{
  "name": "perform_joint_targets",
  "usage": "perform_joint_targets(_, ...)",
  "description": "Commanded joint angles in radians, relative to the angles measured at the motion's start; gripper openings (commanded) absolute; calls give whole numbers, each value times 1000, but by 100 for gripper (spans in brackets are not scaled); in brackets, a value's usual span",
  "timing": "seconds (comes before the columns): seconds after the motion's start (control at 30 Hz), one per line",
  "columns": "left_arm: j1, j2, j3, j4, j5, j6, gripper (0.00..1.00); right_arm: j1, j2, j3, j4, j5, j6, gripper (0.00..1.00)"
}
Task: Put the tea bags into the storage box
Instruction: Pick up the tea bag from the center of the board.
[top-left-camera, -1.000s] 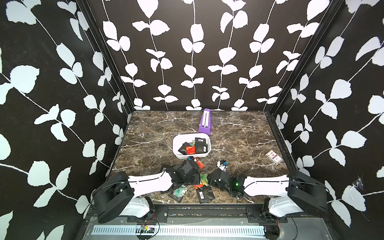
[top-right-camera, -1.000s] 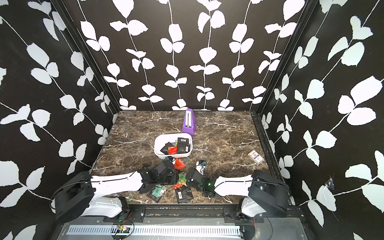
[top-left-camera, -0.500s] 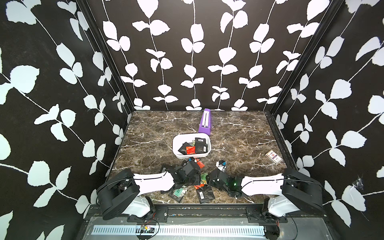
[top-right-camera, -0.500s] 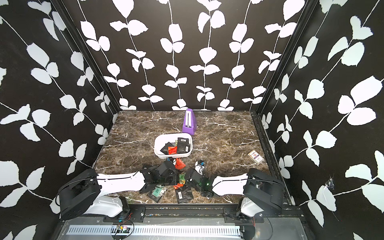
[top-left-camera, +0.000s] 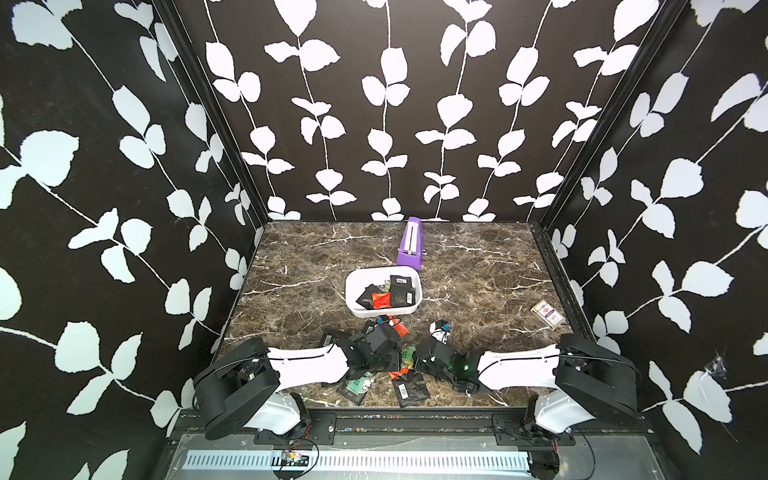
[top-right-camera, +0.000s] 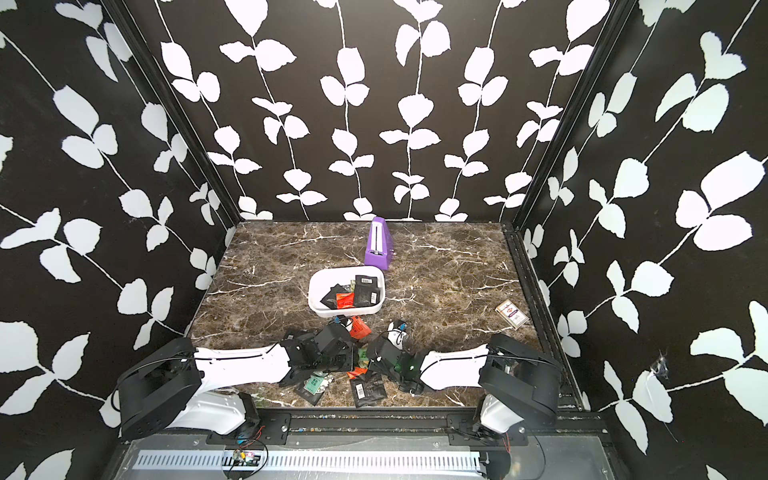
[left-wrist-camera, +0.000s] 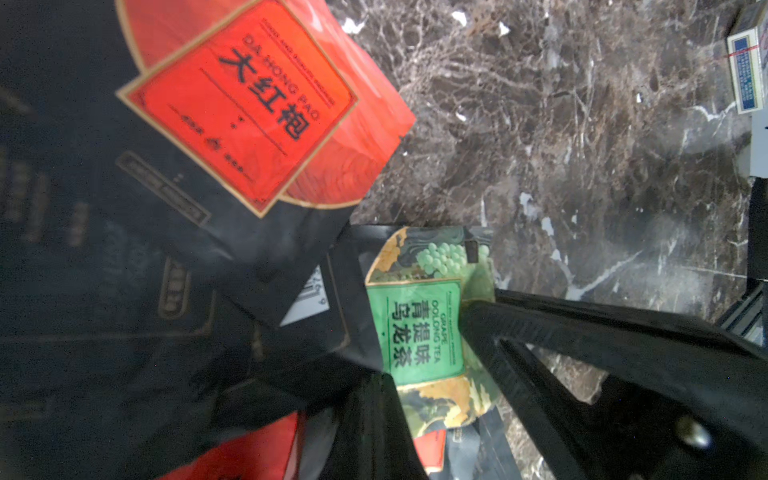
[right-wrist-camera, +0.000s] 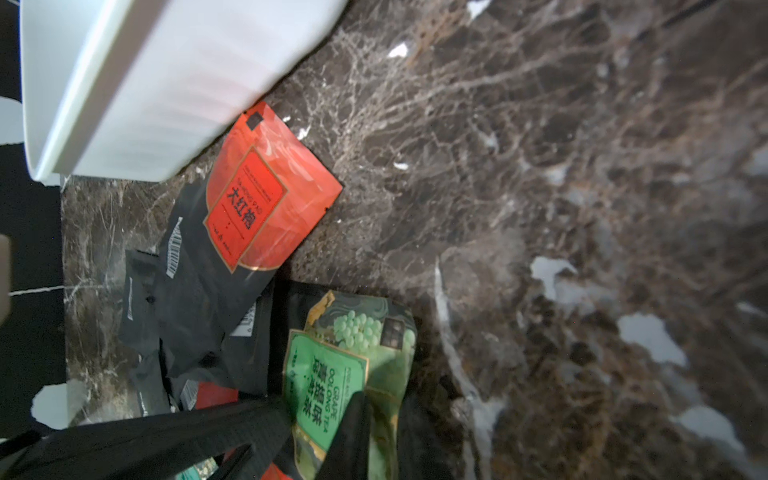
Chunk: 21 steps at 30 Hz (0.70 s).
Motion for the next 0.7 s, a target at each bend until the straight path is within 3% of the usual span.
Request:
perform_joint_targets(0.0, -6, -6, -26, -37, -13, -2, 3, 7, 1, 48, -41, 10, -18, 9)
perform_joint_targets(0.1, -6, -36, -19, -55, -22, 4, 3, 7, -18, 72, -94, 25, -37, 1)
perform_joint_targets(0.23, -7, -91, 2, -90, -42, 14, 6, 7, -52, 102, -164, 49, -66, 0)
perform_joint_targets(0.5, -6, -281, 41, -199, -134, 32, 29, 5, -194, 153, -379, 119, -135, 0)
perform_joint_targets(0.67, -6, -400, 41, -294, -229, 39, 35, -20, -350, 202, -554, 161, -198, 0)
